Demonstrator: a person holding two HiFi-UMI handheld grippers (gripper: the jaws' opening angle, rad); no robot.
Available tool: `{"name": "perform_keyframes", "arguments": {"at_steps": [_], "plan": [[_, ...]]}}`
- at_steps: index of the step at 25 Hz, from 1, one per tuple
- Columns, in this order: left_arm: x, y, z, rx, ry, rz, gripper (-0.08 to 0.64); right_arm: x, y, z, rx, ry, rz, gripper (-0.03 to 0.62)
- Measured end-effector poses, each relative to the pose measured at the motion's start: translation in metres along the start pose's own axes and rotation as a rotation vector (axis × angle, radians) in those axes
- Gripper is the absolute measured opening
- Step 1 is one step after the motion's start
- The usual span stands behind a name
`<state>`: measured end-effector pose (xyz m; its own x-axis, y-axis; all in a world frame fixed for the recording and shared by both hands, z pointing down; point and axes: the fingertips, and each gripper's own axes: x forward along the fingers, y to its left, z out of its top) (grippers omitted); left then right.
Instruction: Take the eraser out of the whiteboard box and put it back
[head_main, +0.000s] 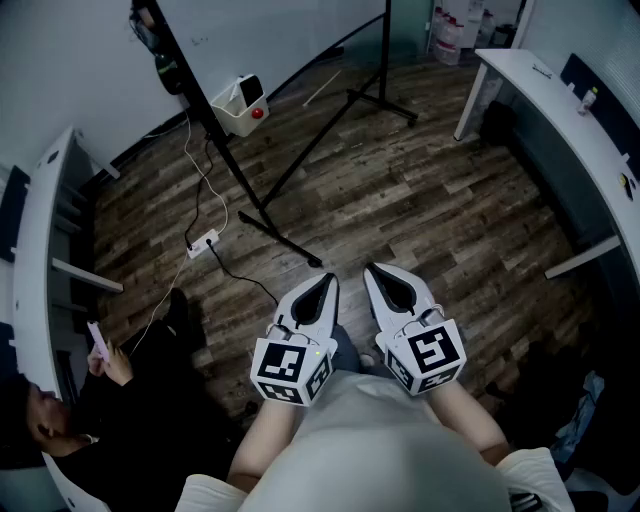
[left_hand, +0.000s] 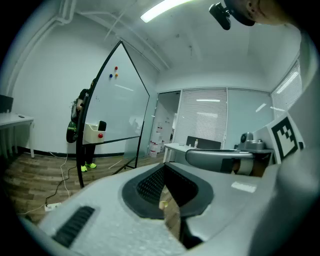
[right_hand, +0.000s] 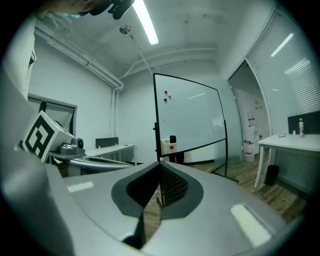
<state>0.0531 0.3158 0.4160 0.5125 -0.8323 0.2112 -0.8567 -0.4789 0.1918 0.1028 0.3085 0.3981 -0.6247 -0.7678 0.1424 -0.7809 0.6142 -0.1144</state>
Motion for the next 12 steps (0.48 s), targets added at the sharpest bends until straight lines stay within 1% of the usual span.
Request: {"name": "perform_keyframes", "arguments": {"at_steps": [5, 12], "plan": [[-0.010, -0.021, -0.002, 0.002, -0.013, -0.007, 0.005, -0.021, 0.008, -0.002, -0.016, -0.003, 0.006, -0.002], [-0.016, -0.026, -0.001, 0.014, -0.018, -0.003, 0.005, -0.029, 0.016, -0.003, -0.025, -0.006, 0.013, -0.002]]}}
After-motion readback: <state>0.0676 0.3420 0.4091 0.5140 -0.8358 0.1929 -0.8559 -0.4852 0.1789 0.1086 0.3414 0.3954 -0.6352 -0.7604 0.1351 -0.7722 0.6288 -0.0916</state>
